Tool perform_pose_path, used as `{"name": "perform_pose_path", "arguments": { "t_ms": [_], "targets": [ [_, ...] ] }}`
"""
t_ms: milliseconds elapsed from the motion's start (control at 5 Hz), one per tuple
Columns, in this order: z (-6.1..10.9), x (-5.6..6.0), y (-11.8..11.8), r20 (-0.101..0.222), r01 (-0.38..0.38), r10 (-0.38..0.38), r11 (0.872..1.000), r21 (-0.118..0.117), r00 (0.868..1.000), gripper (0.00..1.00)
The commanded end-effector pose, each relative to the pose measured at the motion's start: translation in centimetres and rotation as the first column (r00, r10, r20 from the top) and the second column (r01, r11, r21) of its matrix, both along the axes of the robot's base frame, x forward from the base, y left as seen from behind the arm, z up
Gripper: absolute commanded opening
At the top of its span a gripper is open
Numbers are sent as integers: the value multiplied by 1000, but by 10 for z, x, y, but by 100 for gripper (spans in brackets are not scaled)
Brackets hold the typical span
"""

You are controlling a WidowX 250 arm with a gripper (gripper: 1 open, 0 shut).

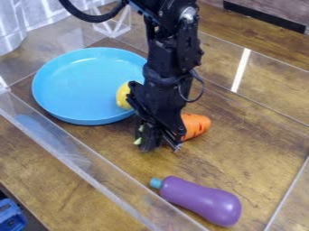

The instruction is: Move the carrot to the right side

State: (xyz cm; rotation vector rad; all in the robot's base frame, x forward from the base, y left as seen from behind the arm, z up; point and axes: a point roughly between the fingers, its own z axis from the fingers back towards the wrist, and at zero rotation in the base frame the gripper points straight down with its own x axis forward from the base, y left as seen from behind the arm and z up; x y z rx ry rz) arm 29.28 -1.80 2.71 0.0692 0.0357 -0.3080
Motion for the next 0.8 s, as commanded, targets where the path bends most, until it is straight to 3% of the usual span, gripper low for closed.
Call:
{"name": "perform_pose_path", "arguments": {
  "t_ms": [0, 400, 600],
  "targets": [
    [27, 8, 4, 79, 36, -33, 999, -27, 996, 0],
    [13, 4, -26, 81, -26, 30, 998, -49, 996, 0],
    [13, 11, -23, 82, -33, 37, 998, -55, 996, 0]
  ]
}}
